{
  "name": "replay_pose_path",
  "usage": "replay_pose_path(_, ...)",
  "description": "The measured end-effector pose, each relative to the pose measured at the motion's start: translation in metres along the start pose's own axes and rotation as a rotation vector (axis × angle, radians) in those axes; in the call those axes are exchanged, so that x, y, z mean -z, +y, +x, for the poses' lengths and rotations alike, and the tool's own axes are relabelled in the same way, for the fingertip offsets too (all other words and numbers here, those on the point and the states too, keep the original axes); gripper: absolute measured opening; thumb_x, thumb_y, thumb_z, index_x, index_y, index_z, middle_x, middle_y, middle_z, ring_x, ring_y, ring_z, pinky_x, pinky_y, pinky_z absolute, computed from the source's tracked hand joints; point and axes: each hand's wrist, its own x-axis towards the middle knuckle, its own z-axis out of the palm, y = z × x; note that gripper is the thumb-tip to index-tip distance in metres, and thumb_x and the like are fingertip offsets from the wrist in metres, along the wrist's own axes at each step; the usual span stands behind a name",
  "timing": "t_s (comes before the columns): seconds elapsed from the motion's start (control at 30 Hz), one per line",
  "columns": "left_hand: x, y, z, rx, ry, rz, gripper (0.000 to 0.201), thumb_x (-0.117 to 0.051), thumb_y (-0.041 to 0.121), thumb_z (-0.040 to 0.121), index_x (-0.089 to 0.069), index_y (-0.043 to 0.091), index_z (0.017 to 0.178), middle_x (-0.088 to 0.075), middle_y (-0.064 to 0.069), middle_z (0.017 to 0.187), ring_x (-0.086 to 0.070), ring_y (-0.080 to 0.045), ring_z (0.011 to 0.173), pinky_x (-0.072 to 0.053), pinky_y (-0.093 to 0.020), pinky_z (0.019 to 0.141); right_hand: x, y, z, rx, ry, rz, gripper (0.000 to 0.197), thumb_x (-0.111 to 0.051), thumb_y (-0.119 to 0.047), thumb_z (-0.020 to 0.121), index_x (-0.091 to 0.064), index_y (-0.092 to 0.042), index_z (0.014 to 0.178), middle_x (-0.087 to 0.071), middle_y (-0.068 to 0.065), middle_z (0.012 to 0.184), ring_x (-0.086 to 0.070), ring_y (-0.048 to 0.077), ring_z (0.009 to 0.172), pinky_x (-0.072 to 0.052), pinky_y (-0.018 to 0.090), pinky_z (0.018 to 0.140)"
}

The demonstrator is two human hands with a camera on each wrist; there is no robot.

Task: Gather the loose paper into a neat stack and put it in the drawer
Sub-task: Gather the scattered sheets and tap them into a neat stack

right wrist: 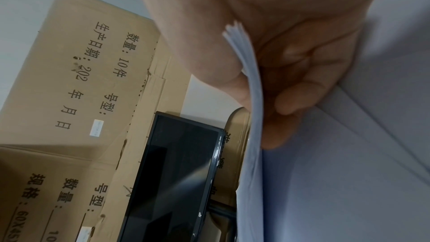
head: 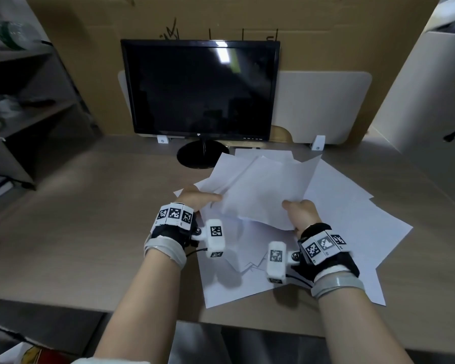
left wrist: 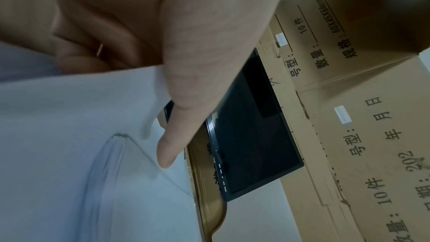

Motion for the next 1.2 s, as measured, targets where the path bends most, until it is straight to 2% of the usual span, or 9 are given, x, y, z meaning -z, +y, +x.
replay_pose_path(0.1, -0.002, 0.004, 0.003, -0.016, 0.077, 0.028, 0.043, -0.081, 0.035, 0.082, -0.062, 0.004, 0.106, -0.062, -0.008, 0.084, -0.057, -0.019, 0.058, -0.045, -0.023, 0.045, 0.002, -0.001, 0.003, -0.005, -0.005, -0.007, 0.014, -0.054, -0.006, 0.095, -0.052, -0.003, 0.081, -0.059, 0.018, 0.093, -0.059, 0.031, 0.084, -0.048, 0.040, 0.072)
replay_pose_path(0.2, -0.002, 0.004, 0.014, 0.013, 0.087, 0.013, 0.037, -0.084, 0.037, 0.078, -0.057, 0.013, 0.090, -0.056, 0.000, 0.093, -0.054, -0.015, 0.076, -0.045, -0.027, 0.066, 0.003, 0.000, 0.004, -0.007, -0.005, -0.015, 0.017, -0.054, -0.006, 0.095, -0.050, -0.005, 0.078, -0.058, 0.016, 0.087, -0.058, 0.031, 0.082, -0.046, 0.037, 0.068)
replay_pose_path(0.27, -0.004, 0.005, 0.028, 0.017, 0.059, 0.013, 0.060, -0.090, 0.050, 0.060, -0.063, 0.015, 0.100, -0.064, 0.000, 0.113, -0.061, -0.020, 0.101, -0.052, -0.034, 0.091, 0.004, -0.001, 0.005, -0.003, -0.008, -0.020, 0.012, -0.054, -0.006, 0.095, -0.053, -0.001, 0.084, -0.057, 0.017, 0.089, -0.059, 0.031, 0.084, -0.046, 0.039, 0.070)
replay_pose_path(0.33, -0.008, -0.008, 0.078, -0.008, 0.062, 0.029, 0.090, -0.087, 0.057, 0.039, -0.068, 0.019, 0.118, -0.068, 0.002, 0.122, -0.065, -0.023, 0.111, -0.054, -0.042, 0.099, 0.005, -0.005, 0.007, 0.000, -0.007, -0.022, 0.011, -0.054, -0.005, 0.094, -0.054, 0.000, 0.084, -0.058, 0.019, 0.092, -0.059, 0.032, 0.085, -0.047, 0.040, 0.072)
replay_pose_path(0.5, -0.007, 0.010, 0.078, -0.023, -0.053, -0.001, 0.066, -0.084, 0.053, 0.056, -0.070, 0.020, 0.111, -0.072, -0.004, 0.117, -0.067, -0.020, 0.100, -0.053, -0.037, 0.095, 0.005, -0.007, 0.015, -0.004, 0.003, -0.046, 0.012, -0.054, -0.006, 0.093, -0.055, 0.000, 0.083, -0.058, 0.020, 0.093, -0.059, 0.032, 0.085, -0.045, 0.039, 0.070)
replay_pose_path(0.67, -0.004, 0.038, 0.037, -0.021, -0.090, 0.000, 0.016, -0.064, 0.028, 0.099, -0.061, 0.014, 0.106, -0.064, -0.007, 0.090, -0.054, -0.016, 0.072, -0.044, -0.017, 0.058, 0.004, -0.006, 0.019, -0.012, 0.017, -0.047, 0.021, -0.054, -0.005, 0.094, -0.049, -0.006, 0.073, -0.058, 0.015, 0.082, -0.059, 0.032, 0.083, -0.044, 0.037, 0.068)
replay_pose_path(0.87, -0.009, 0.042, 0.031, -0.080, -0.173, -0.006, 0.043, -0.065, 0.010, 0.098, -0.055, 0.005, 0.139, -0.058, -0.005, 0.141, -0.054, -0.019, 0.109, -0.044, -0.021, 0.071, 0.005, -0.005, 0.020, -0.019, 0.011, -0.018, 0.013, -0.056, -0.006, 0.094, -0.054, -0.002, 0.082, -0.060, 0.017, 0.089, -0.060, 0.032, 0.086, -0.047, 0.039, 0.072)
replay_pose_path(1.07, 0.000, 0.025, 0.016, -0.113, -0.079, 0.100, 0.042, -0.071, 0.020, 0.095, -0.062, 0.007, 0.134, -0.070, -0.012, 0.120, -0.063, -0.018, 0.073, -0.041, -0.021, 0.046, 0.008, -0.006, 0.010, -0.010, 0.010, 0.010, 0.011, -0.058, -0.009, 0.094, -0.058, 0.001, 0.088, -0.061, 0.016, 0.086, -0.061, 0.031, 0.080, -0.049, 0.040, 0.074)
replay_pose_path(1.2, 0.017, 0.000, 0.010, -0.041, 0.051, -0.135, 0.039, -0.075, 0.023, 0.092, -0.067, -0.001, 0.121, -0.070, -0.018, 0.110, -0.064, -0.030, 0.085, -0.047, -0.030, 0.061, 0.016, -0.008, 0.002, 0.041, 0.062, 0.056, 0.013, -0.061, -0.013, 0.093, -0.063, -0.003, 0.085, -0.063, 0.010, 0.082, -0.060, 0.029, 0.082, -0.050, 0.041, 0.079)
